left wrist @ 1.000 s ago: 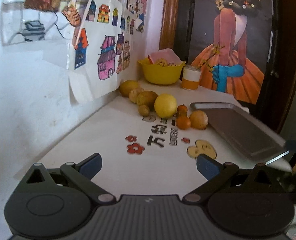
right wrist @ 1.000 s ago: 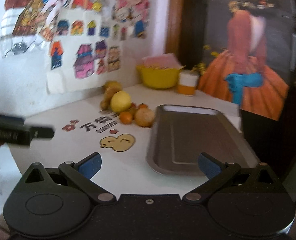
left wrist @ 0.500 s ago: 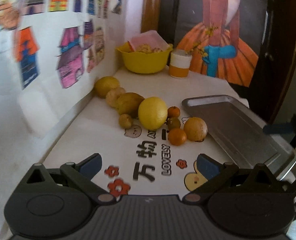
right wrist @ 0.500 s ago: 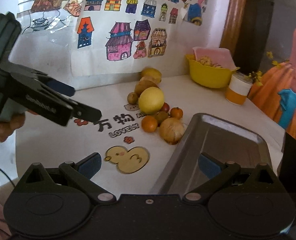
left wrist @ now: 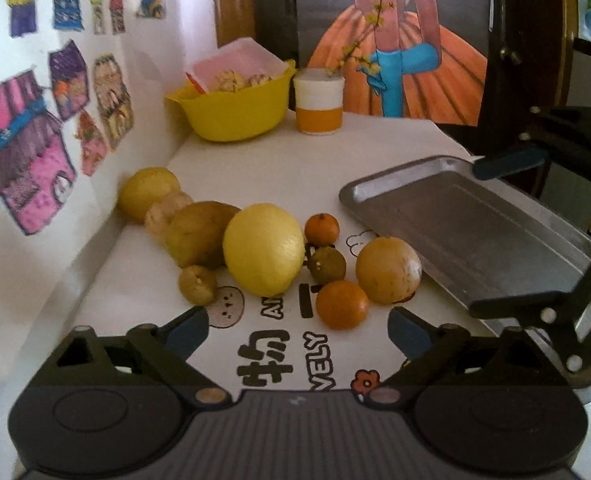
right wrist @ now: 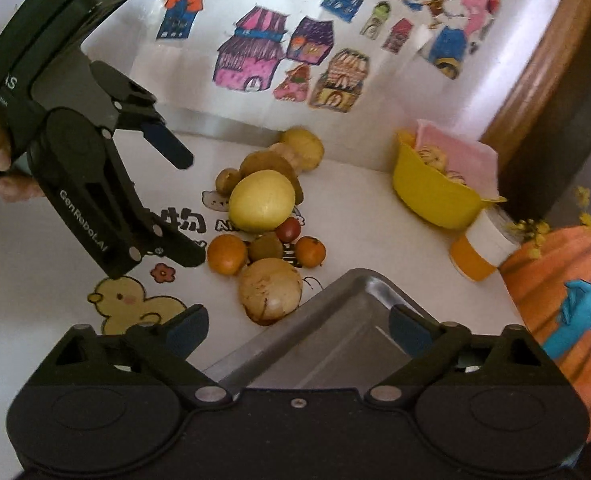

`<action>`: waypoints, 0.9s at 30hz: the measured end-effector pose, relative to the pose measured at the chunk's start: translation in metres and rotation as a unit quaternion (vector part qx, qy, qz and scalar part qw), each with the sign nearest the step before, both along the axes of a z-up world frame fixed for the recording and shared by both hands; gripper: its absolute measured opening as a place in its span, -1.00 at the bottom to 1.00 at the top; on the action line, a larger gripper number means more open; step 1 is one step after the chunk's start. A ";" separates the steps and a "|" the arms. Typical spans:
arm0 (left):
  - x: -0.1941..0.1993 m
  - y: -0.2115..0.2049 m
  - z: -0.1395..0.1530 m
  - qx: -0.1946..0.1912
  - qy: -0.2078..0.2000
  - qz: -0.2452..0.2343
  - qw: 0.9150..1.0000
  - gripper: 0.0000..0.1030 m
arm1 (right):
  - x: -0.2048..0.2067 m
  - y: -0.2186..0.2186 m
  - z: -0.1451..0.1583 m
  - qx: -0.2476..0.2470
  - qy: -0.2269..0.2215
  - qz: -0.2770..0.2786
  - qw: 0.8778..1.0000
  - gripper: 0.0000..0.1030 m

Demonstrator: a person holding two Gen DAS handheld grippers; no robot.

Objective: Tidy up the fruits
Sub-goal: 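Grasp the large brown round fruit with the right tool while the left tool grasps a tangerine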

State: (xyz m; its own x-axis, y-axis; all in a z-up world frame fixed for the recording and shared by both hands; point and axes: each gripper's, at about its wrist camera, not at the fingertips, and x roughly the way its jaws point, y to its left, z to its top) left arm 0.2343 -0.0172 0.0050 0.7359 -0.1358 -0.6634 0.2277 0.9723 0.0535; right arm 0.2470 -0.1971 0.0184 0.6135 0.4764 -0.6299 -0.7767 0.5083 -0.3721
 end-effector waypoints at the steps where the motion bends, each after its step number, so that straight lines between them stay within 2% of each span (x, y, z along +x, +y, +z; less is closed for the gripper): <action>1: 0.003 -0.001 -0.002 0.002 0.003 -0.002 1.000 0.84 | 0.004 0.002 -0.002 -0.001 0.005 0.002 1.000 0.76; 11: 0.018 -0.002 -0.011 0.000 0.010 -0.039 0.999 0.46 | 0.032 0.020 -0.015 -0.008 0.043 0.031 0.999 0.38; 18: 0.021 -0.002 -0.013 -0.007 0.014 -0.069 0.998 0.06 | 0.042 0.031 -0.021 -0.011 0.063 0.046 0.997 0.16; 22: 0.022 -0.004 -0.015 -0.006 0.017 -0.090 0.996 -0.19 | 0.044 0.035 -0.024 -0.013 0.069 0.052 0.996 -0.05; 24: 0.023 -0.003 -0.015 -0.010 0.016 -0.090 0.996 -0.30 | 0.044 0.035 -0.023 -0.008 0.072 0.050 0.996 -0.05; 27: 0.024 -0.001 -0.015 -0.016 0.019 -0.080 0.996 -0.32 | 0.043 0.035 -0.024 0.000 0.069 0.046 0.997 -0.06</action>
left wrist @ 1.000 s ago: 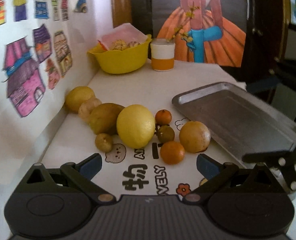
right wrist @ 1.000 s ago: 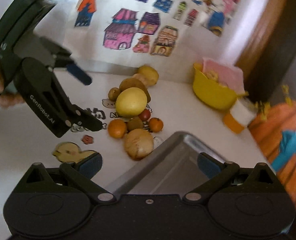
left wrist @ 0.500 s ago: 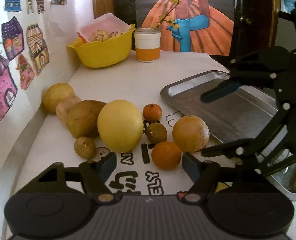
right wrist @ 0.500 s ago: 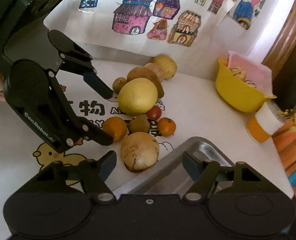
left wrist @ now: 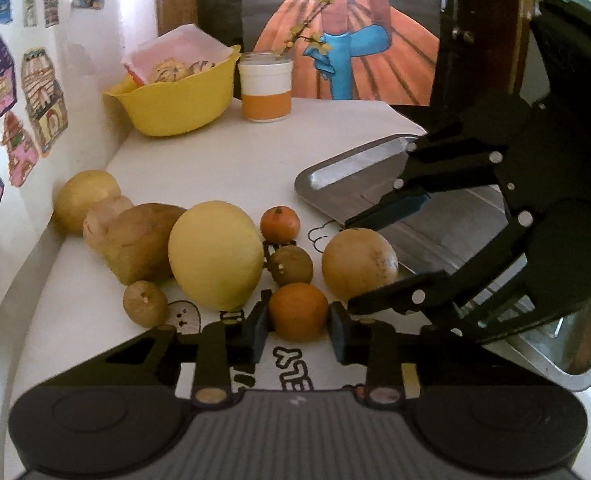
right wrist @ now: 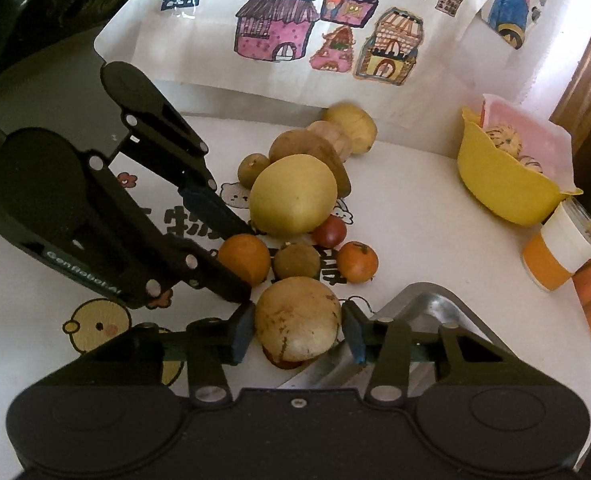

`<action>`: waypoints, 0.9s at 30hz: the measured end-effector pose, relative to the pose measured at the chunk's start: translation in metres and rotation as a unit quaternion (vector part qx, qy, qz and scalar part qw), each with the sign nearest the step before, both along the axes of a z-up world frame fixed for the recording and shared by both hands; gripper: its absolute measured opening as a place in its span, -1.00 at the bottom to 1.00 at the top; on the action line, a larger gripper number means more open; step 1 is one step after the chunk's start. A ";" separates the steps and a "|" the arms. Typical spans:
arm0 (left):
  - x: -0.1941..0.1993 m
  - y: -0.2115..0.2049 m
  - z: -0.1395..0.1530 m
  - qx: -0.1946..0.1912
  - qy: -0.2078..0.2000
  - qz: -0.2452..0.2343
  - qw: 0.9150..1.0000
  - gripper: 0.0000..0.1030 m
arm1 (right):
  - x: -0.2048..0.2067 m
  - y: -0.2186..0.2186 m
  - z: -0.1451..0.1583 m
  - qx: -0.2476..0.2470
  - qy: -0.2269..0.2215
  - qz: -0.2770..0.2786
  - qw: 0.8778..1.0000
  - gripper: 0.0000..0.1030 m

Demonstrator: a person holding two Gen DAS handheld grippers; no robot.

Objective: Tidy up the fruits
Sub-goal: 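Grasp the large brown round fruit with the right tool while the left tool grasps a tangerine, then lower the brown fruit into the metal tray with the right tool while the left tool drops the tangerine there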

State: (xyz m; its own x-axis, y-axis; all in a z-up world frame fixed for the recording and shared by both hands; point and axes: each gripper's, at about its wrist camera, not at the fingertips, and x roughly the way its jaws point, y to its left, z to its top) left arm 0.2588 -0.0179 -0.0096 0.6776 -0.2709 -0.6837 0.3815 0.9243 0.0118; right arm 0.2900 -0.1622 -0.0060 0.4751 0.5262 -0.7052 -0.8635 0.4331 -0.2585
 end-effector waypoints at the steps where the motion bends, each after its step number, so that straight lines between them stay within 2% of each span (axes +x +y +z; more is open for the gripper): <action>1: 0.000 0.001 0.001 -0.004 0.002 0.005 1.000 -0.32 | -0.001 0.000 0.000 0.002 -0.002 -0.002 1.000 -0.07; 9: -0.006 0.002 0.023 -0.013 -0.020 0.049 0.999 -0.32 | -0.007 -0.015 0.013 0.053 -0.024 -0.029 0.998 -0.09; 15: 0.007 -0.013 0.038 -0.029 -0.042 0.088 0.995 -0.32 | 0.003 -0.041 0.029 0.076 -0.050 -0.094 0.991 -0.08; 21: 0.030 -0.042 0.039 -0.053 -0.037 0.078 0.995 -0.32 | 0.031 -0.070 0.026 0.064 -0.044 -0.176 0.981 -0.08; 27: 0.057 -0.070 0.029 -0.057 -0.017 0.066 0.996 -0.32 | 0.056 -0.098 0.012 0.058 -0.018 -0.241 0.969 -0.09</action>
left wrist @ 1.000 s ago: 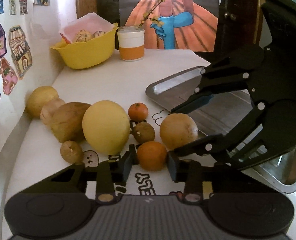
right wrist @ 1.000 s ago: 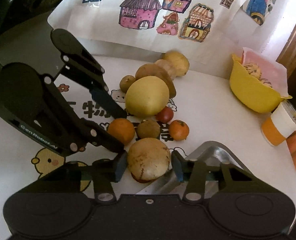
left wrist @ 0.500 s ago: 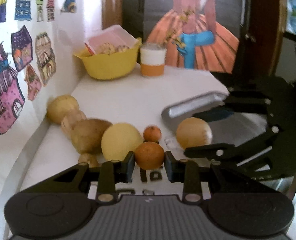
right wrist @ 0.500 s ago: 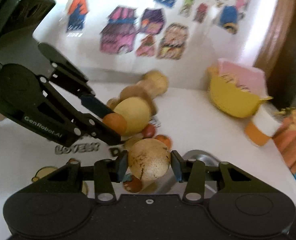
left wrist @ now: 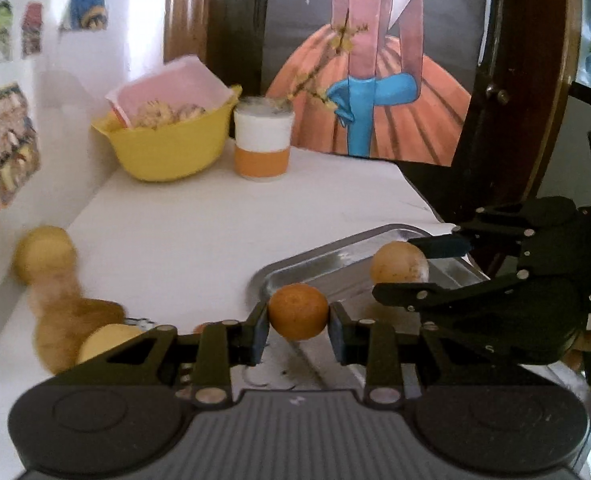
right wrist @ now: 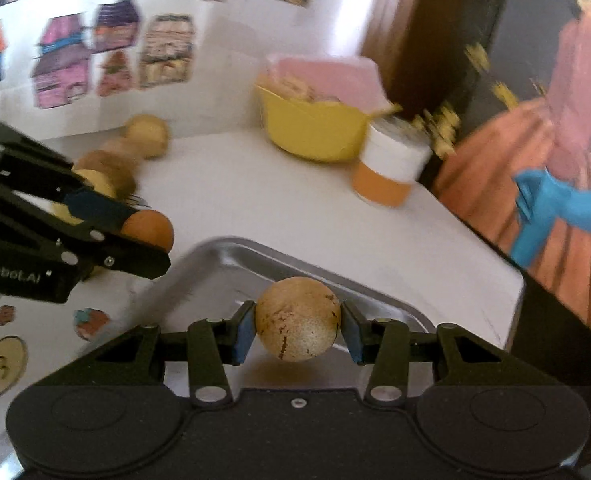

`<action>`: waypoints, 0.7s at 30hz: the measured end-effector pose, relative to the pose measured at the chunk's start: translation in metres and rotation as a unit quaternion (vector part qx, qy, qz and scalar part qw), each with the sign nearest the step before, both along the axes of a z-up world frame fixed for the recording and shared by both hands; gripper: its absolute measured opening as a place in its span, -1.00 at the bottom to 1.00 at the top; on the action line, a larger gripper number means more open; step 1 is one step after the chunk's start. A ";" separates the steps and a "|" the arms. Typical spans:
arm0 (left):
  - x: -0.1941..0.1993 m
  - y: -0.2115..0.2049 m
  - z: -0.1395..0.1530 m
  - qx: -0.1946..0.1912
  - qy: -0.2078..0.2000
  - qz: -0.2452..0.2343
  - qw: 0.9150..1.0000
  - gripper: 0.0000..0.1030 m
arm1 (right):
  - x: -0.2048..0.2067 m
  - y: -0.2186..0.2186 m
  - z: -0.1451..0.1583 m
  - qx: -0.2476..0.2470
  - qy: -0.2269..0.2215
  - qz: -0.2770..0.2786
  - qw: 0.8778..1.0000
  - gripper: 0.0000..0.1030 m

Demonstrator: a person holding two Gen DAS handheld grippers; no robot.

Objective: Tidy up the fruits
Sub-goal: 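Lower the brown fruit into the metal tray with the right tool while the left tool drops the tangerine there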

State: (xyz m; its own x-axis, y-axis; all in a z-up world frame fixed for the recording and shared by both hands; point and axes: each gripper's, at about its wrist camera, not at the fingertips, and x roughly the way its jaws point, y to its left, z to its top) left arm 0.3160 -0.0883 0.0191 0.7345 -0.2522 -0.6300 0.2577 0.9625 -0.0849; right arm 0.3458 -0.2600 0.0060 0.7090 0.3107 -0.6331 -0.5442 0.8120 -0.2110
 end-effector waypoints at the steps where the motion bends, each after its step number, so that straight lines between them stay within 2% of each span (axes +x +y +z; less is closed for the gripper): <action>1: 0.006 -0.003 -0.003 -0.002 0.011 0.002 1.000 -0.32 | 0.002 -0.002 -0.002 -0.004 0.002 -0.005 1.000 -0.08; 5: 0.020 -0.012 -0.015 0.001 0.035 0.005 0.999 -0.32 | 0.007 -0.007 -0.009 -0.012 0.010 -0.011 1.000 -0.08; 15: 0.029 -0.023 -0.024 0.015 0.046 -0.004 0.999 -0.31 | 0.010 -0.010 -0.013 0.005 0.018 -0.008 1.000 -0.06; 17: 0.027 -0.023 -0.022 0.014 0.045 -0.004 0.999 -0.28 | 0.007 -0.010 -0.011 0.007 0.010 -0.009 1.000 0.04; 21: 0.019 -0.020 -0.014 0.004 0.029 0.003 1.000 0.14 | 0.000 -0.012 -0.003 0.009 -0.004 -0.017 1.000 0.20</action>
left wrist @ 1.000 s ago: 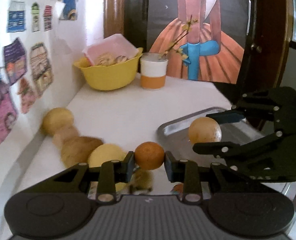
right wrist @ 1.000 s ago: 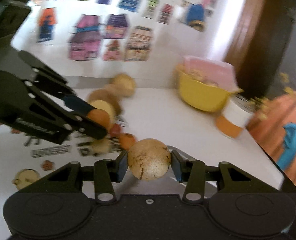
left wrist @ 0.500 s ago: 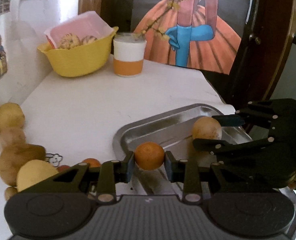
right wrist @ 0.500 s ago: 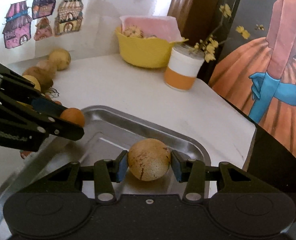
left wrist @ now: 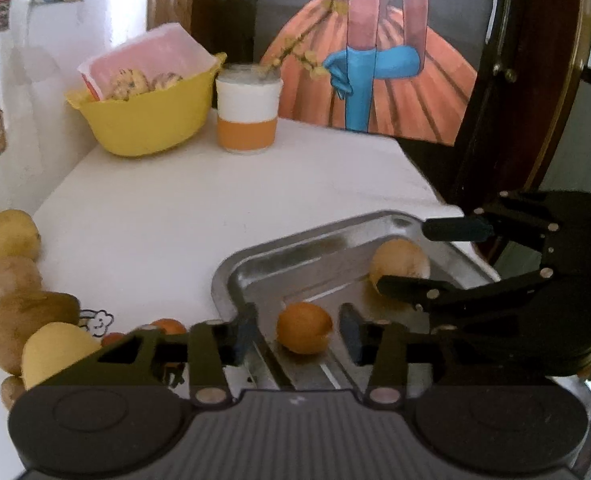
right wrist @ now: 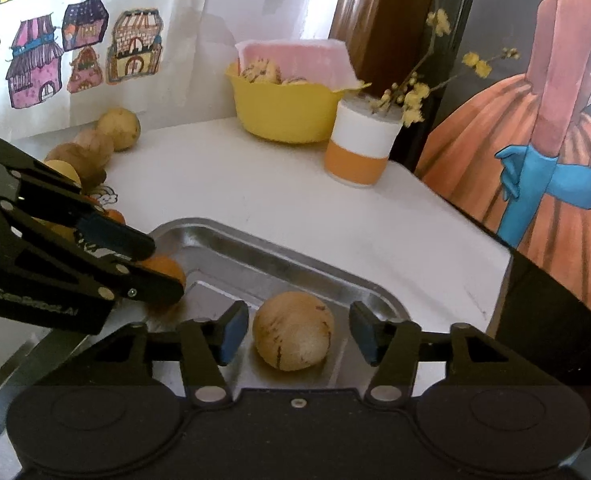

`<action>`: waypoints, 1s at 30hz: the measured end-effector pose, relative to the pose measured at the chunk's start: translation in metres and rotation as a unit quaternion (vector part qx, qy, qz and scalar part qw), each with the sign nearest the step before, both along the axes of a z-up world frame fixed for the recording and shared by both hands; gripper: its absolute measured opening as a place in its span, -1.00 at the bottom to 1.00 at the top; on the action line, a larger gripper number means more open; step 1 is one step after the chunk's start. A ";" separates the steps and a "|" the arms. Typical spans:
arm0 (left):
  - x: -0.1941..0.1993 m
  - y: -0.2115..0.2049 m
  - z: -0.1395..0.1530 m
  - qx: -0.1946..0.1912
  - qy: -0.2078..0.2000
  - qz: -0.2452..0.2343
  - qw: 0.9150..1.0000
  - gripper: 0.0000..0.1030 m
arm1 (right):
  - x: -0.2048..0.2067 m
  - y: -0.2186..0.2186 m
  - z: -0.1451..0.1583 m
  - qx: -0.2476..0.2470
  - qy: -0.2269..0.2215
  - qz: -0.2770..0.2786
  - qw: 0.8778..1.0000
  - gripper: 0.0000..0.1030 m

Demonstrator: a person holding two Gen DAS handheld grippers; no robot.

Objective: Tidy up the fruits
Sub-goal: 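Lower the brown fruit into the metal tray with the right tool while the left tool drops the tangerine there, then withdraw both open tools from the tray back toward the fruit row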

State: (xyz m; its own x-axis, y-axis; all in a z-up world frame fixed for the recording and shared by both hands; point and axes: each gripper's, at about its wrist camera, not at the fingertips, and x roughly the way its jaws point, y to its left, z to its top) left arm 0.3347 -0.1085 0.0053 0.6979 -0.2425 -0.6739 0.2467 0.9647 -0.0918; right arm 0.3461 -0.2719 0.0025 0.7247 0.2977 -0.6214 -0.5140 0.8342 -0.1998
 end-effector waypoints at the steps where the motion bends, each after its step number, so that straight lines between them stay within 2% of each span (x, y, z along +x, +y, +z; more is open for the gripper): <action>1: -0.004 0.001 0.003 -0.001 -0.007 0.003 1.000 0.24 | -0.002 -0.001 0.003 0.003 -0.002 -0.004 1.000 0.27; 2: -0.008 0.003 0.006 -0.001 -0.015 0.007 1.000 0.29 | -0.005 -0.003 0.005 0.006 -0.005 -0.007 1.000 0.36; 4: -0.018 0.007 0.013 -0.004 -0.030 0.018 0.999 0.56 | -0.013 -0.008 0.012 0.012 -0.012 -0.017 1.000 0.46; 11: -0.055 0.019 0.034 -0.012 -0.063 0.039 0.997 0.96 | -0.054 -0.018 0.037 0.031 -0.025 -0.033 0.999 0.82; 15: -0.085 0.024 0.045 -0.006 -0.076 0.036 0.996 0.99 | -0.087 -0.020 0.048 0.038 -0.024 -0.032 0.998 0.91; 21: -0.130 0.031 0.052 -0.003 -0.073 0.029 0.997 0.99 | -0.140 -0.015 0.057 0.033 -0.011 -0.036 0.999 0.98; 30: -0.186 0.046 0.041 0.008 -0.048 0.020 0.999 0.99 | -0.205 0.003 0.048 -0.002 0.033 -0.018 0.999 0.99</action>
State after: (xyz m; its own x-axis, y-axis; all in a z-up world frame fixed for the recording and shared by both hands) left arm 0.1492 -0.0623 0.0464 0.7690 -0.2028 -0.6063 0.2147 0.9752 -0.0539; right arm 0.1415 -0.2692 0.0501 0.6920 0.2695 -0.6697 -0.4959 0.8516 -0.1698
